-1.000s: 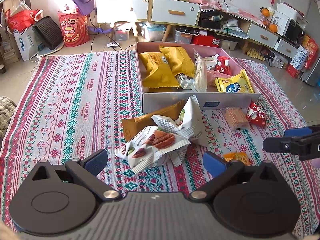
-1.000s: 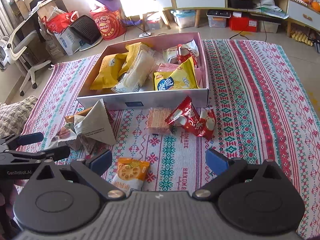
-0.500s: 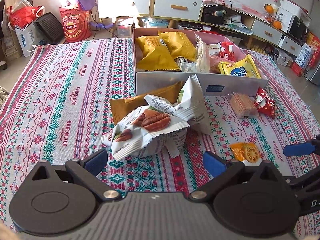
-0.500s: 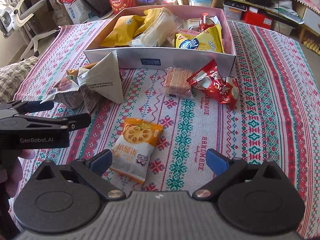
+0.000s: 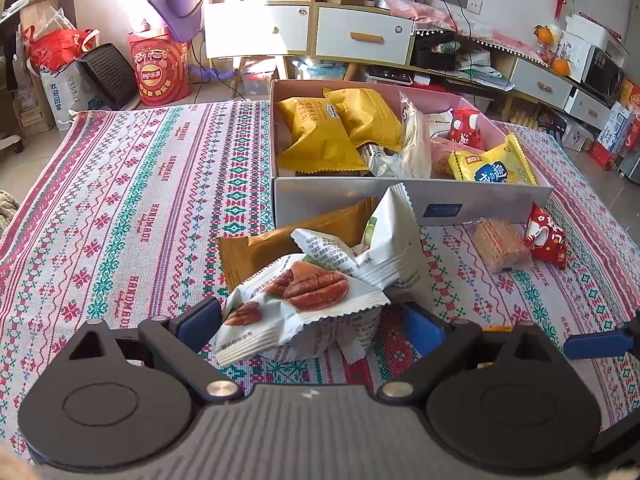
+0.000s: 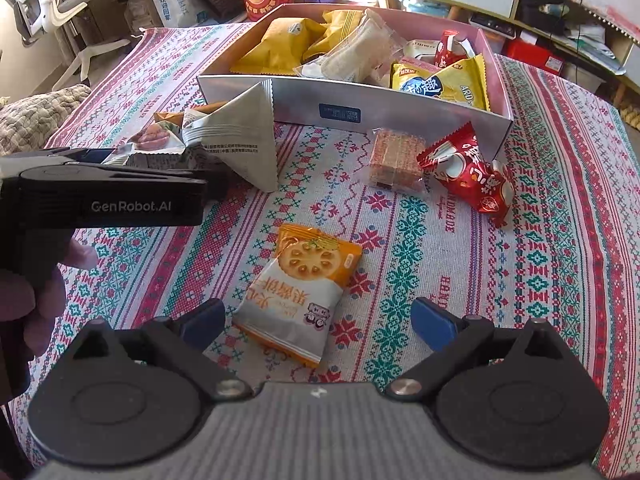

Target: Organize snacks

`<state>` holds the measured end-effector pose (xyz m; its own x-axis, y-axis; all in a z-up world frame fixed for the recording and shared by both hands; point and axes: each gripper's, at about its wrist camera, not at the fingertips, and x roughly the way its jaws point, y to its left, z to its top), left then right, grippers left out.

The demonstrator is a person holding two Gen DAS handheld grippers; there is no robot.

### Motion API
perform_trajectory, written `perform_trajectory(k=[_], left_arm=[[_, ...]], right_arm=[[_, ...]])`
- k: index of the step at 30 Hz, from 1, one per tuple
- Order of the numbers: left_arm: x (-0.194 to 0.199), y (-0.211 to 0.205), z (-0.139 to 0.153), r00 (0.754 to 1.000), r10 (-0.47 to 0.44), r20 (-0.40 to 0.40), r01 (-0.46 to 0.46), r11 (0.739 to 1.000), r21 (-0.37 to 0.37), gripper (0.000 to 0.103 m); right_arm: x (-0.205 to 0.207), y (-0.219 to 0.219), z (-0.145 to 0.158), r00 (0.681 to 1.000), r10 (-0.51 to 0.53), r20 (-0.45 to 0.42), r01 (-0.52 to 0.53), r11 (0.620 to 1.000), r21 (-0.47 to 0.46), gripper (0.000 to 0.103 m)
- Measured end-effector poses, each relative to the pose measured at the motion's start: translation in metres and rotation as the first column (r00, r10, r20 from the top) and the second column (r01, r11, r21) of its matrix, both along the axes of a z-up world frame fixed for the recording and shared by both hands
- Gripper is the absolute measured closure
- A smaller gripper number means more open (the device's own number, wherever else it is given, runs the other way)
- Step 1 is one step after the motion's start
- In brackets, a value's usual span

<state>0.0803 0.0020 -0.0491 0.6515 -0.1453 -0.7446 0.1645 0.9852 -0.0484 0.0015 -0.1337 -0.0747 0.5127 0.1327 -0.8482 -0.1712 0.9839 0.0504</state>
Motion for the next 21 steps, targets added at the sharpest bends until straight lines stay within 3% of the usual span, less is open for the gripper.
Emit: perform_trajectory(k=[5,21], left_arm=[[0.0031,-0.0024,0.0002,1.0,0.002,-0.003,-0.002,0.999,0.036,0.016],[0.0009,-0.0002,0.0063,1.0,-0.015,-0.012,0.015,0.999,0.037,0.029]], right_arm=[[-0.0004,0.0031,-0.001,1.0,0.014,0.012,-0.014,1.0,-0.015,0.006],[-0.0031,0.006,0.0017,0.999,0.027,0.044,-0.026,0.999,-0.027,0.023]])
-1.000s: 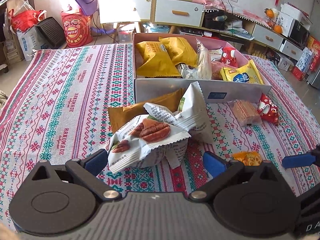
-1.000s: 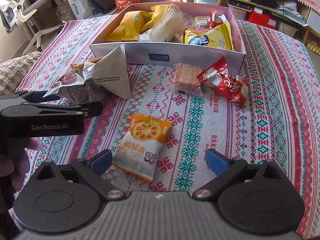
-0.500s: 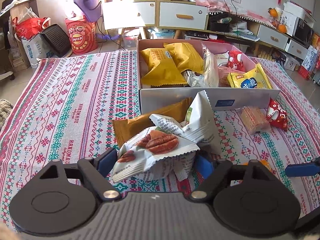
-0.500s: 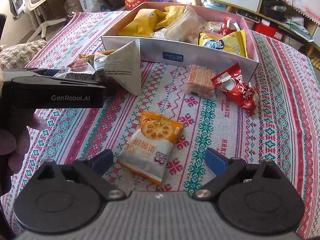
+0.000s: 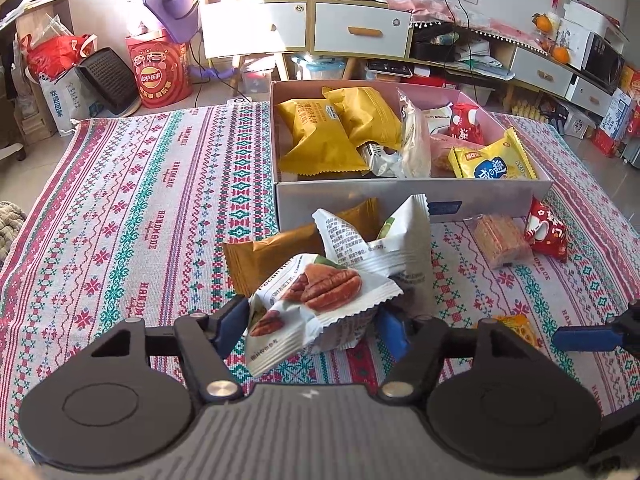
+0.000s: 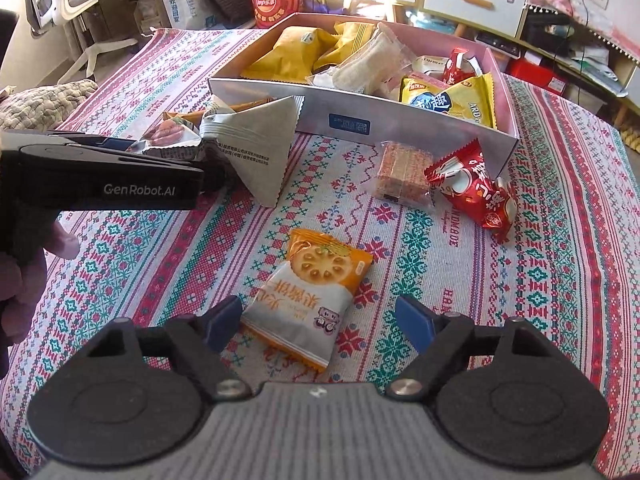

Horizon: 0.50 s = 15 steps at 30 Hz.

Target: Organize snacks

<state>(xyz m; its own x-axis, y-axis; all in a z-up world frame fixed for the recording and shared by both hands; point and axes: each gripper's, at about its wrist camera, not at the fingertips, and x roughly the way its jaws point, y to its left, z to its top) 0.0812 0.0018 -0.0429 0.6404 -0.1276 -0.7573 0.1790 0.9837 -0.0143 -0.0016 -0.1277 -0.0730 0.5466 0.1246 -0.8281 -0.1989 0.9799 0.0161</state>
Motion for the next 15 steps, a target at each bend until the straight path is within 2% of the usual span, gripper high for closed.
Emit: perform_trajectory(k=[6,11,15], left_arm=[[-0.0007,0.0002,0.0022,1.0,-0.009,-0.005,0.009,1.0,0.006,0.034],[-0.0018,-0.0007,0.0038,1.0,-0.018,-0.01,0.018,1.0,0.011,0.036],[-0.0019,-0.0003,0.0047,1.0,-0.02,-0.02,0.02,1.0,0.005,0.036]], right_arm=[[0.002,-0.0012,0.0014,1.0,0.001,0.005,-0.001,1.0,-0.001,0.033],[0.0026,-0.0012,0.0034,1.0,0.005,0.012,-0.005,1.0,-0.003,0.049],[0.0027,-0.001,0.0048,1.0,0.01,0.012,-0.01,1.0,0.003,0.057]])
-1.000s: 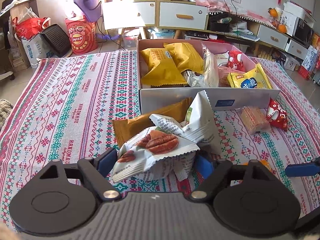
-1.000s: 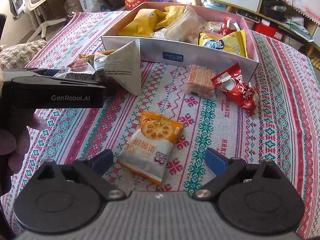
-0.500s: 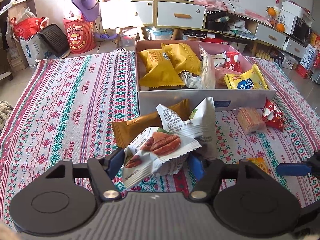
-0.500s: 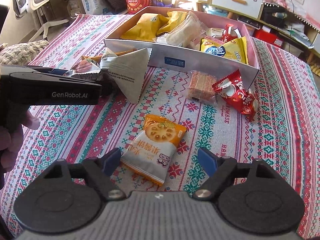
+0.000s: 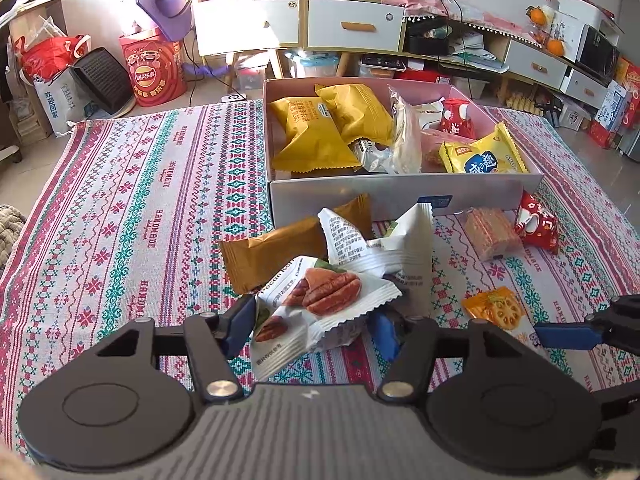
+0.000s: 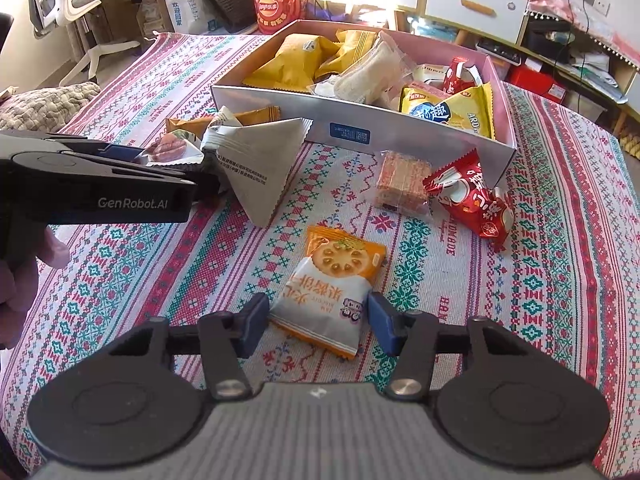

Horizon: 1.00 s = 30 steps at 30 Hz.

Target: Organize snacks

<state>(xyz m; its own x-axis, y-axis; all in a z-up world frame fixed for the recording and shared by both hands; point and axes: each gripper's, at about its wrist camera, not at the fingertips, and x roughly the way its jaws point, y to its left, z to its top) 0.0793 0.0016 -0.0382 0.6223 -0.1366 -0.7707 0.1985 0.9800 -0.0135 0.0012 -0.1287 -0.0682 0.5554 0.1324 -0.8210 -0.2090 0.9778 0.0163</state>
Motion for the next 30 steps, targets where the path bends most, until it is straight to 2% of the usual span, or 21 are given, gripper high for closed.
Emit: perform_trajectory(k=[14,23,30], left_arm=[[-0.004,0.001,0.006,0.999,-0.002,-0.054,0.001,1.0,-0.012,0.038],[-0.007,0.006,0.012,0.996,-0.006,-0.094,-0.001,0.997,-0.071,0.039],[-0.011,0.003,0.012,0.99,-0.07,-0.12,0.059,0.994,-0.09,0.038]], right_arm=[[0.002,-0.002,0.005,1.0,0.002,-0.018,-0.001,0.999,0.042,0.06],[0.005,-0.008,0.011,1.0,-0.015,-0.024,0.017,0.996,0.082,0.06],[0.007,-0.013,0.008,0.998,-0.037,-0.045,0.041,0.996,0.081,0.06]])
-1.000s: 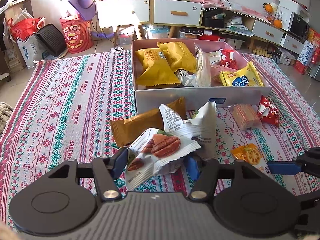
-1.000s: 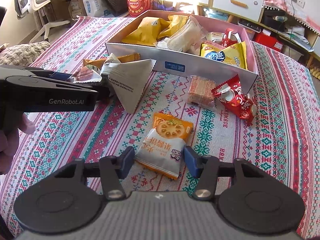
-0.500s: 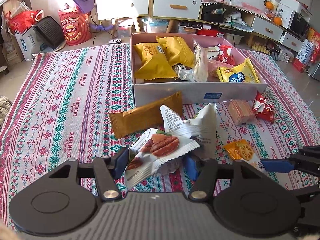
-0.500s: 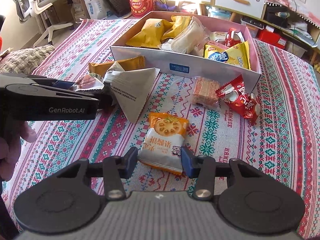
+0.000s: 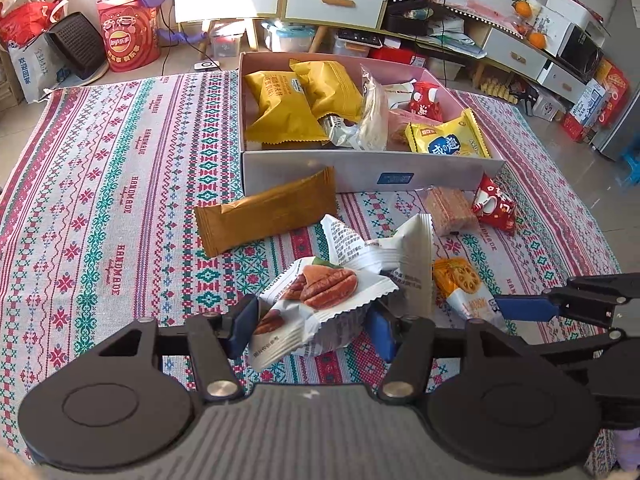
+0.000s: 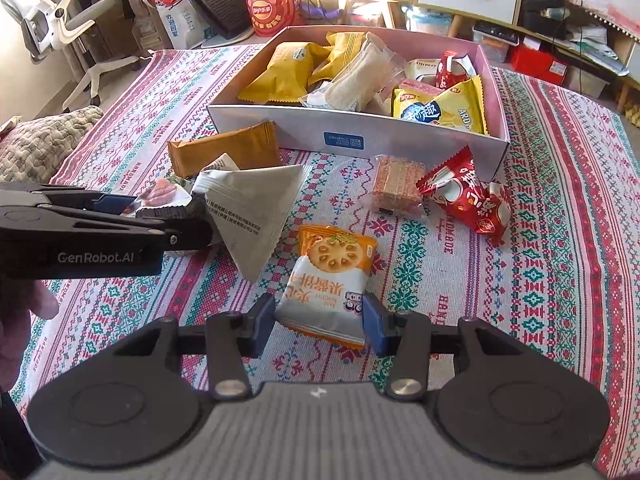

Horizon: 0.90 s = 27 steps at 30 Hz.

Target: Organize snacks

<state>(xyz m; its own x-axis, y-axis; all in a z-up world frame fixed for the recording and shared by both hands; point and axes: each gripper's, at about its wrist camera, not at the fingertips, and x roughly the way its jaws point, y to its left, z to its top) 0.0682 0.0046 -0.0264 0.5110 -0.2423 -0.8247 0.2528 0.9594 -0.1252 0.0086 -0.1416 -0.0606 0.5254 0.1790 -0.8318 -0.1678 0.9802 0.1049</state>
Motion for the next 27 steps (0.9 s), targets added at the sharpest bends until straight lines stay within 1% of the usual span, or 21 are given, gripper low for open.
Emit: perform_trajectory(k=[5,12,18,21,24,25,27], left_arm=[[0.0,0.0,-0.002,1.0,-0.011,-0.009,0.011,1.0,-0.004,0.032],[-0.001,0.001,-0.001,0.998,-0.036,-0.043,0.037,0.999,0.019,0.032],[0.0,0.013,0.002,0.996,-0.044,-0.077,0.041,0.999,-0.029,0.03],[0.001,0.017,0.003,0.996,-0.04,-0.083,0.037,0.999,-0.036,0.03],[-0.001,0.017,0.006,0.996,-0.048,-0.08,0.045,0.998,-0.035,0.034],[-0.002,0.017,0.007,0.996,-0.05,-0.075,0.048,0.998,-0.029,0.037],[-0.003,0.017,0.01,0.997,-0.051,-0.064,0.05,0.999,-0.016,0.048]], right_arm=[[0.001,-0.003,-0.002,1.0,-0.01,-0.012,0.01,1.0,0.001,0.06],[0.003,-0.004,-0.004,1.0,-0.013,-0.022,0.014,1.0,0.002,0.059],[0.002,-0.004,-0.003,1.0,-0.012,-0.024,0.012,1.0,0.001,0.059],[0.002,-0.004,-0.004,1.0,-0.012,-0.024,0.012,1.0,0.002,0.059],[0.003,-0.004,-0.003,1.0,-0.012,-0.024,0.012,1.0,0.002,0.059],[0.003,-0.004,-0.003,1.0,-0.012,-0.024,0.013,1.0,0.002,0.059],[0.003,-0.004,-0.004,1.0,-0.013,-0.024,0.013,1.0,0.003,0.059]])
